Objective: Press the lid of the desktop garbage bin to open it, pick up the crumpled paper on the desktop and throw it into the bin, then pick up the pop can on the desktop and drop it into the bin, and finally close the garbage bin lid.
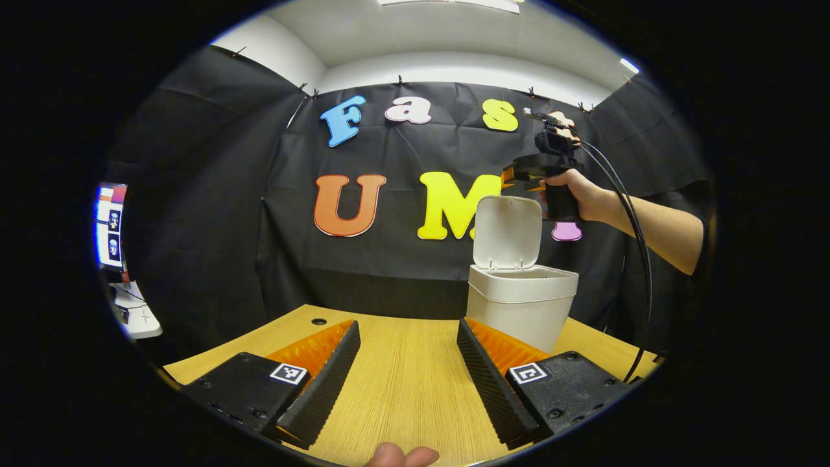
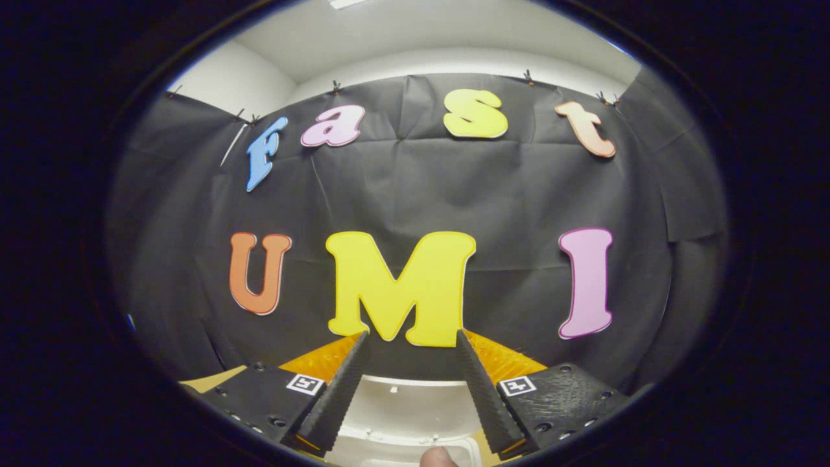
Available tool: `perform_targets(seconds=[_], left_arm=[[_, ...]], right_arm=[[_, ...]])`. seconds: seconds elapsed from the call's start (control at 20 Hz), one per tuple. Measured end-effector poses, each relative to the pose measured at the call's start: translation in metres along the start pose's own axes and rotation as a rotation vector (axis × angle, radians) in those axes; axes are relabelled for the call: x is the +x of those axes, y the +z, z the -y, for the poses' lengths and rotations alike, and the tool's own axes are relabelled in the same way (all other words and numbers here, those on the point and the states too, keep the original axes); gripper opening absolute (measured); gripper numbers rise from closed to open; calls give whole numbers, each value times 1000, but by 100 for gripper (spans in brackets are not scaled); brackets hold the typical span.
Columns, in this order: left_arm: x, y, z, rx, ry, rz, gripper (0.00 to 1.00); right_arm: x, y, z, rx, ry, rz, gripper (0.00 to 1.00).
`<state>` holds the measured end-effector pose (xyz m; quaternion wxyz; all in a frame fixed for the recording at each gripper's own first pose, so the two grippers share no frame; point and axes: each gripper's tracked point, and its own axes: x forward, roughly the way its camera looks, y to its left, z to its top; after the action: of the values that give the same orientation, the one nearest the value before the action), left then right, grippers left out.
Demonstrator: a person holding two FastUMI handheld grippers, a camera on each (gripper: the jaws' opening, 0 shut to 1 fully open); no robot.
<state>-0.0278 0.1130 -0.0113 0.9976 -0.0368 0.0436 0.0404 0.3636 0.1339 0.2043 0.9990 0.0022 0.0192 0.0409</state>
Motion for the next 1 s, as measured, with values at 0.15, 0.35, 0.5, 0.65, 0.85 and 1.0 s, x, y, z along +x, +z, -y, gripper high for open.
perform_targets(seconds=[0.15, 0.35, 0.5, 0.65, 0.85, 1.0], left_arm=[[-2, 2, 0, 3, 5, 2, 97], [-2, -3, 2, 2, 9, -11, 97], [-3, -2, 1, 8, 13, -9, 97], [-3, -4, -2, -1, 21, -10, 97], [-3, -5, 1, -17, 17, -12, 97], [-4, -4, 3, -4, 15, -4, 97]], right_arm=[[4, -4, 0, 37, 2, -19, 87], [11, -14, 0, 44, -3, -47, 82], [13, -21, -3, 48, 8, -70, 87], [10, -23, -4, 49, 11, -84, 82], [2, -26, -5, 47, 21, -103, 82], [-9, -29, -5, 42, 17, -99, 82]])
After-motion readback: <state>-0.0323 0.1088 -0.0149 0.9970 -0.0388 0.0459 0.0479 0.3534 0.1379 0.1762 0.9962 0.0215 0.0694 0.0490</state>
